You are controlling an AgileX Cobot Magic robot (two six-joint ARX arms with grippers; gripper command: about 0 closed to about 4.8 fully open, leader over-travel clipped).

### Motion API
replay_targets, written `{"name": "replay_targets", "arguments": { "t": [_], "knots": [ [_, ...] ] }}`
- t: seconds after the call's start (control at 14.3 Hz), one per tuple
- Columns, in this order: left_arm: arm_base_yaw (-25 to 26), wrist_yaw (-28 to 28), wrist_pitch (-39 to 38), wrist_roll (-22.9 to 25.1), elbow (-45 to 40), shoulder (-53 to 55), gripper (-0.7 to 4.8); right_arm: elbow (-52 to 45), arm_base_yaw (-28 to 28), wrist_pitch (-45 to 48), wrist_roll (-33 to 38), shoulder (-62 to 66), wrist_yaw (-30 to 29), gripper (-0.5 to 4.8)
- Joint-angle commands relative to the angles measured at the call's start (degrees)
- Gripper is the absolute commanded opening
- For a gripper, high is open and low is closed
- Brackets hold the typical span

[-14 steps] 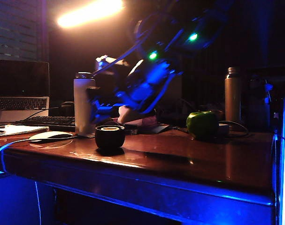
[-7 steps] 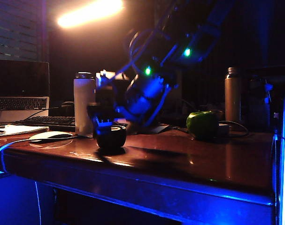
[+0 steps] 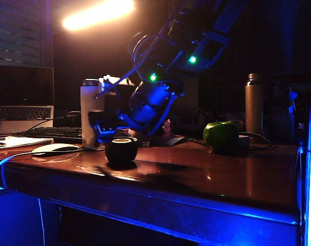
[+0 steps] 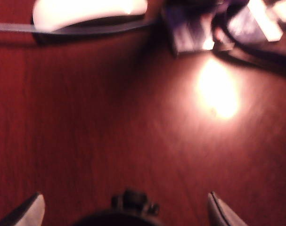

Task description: Stack the black thermos bottle cap from the table onto the green apple.

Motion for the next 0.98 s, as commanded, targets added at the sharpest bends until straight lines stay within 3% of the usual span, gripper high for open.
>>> {"name": "replay_targets", "arguments": {
  "t": [0.07, 0.56, 0.7, 0.98],
  "knots": [
    [0.0, 0.3, 0.6, 0.1, 0.3, -0.2, -0.03, 0.5, 0.1, 0.0, -0.1, 0.1, 0.1, 4.79],
    [0.0, 0.3, 0.6, 0.1, 0.3, -0.2, -0.03, 0.5, 0.1, -1.3, -0.1, 0.3, 1.4, 4.79],
    [0.0, 0.3, 0.6, 0.1, 0.3, -0.2, -0.03, 0.5, 0.1, -1.2, -0.1, 0.3, 1.4, 2.93],
    [0.0, 0.3, 0.6, 0.0, 0.3, -0.2, -0.03, 0.5, 0.1, -2.7, -0.1, 0.3, 1.3, 2.94]
  ]
}}
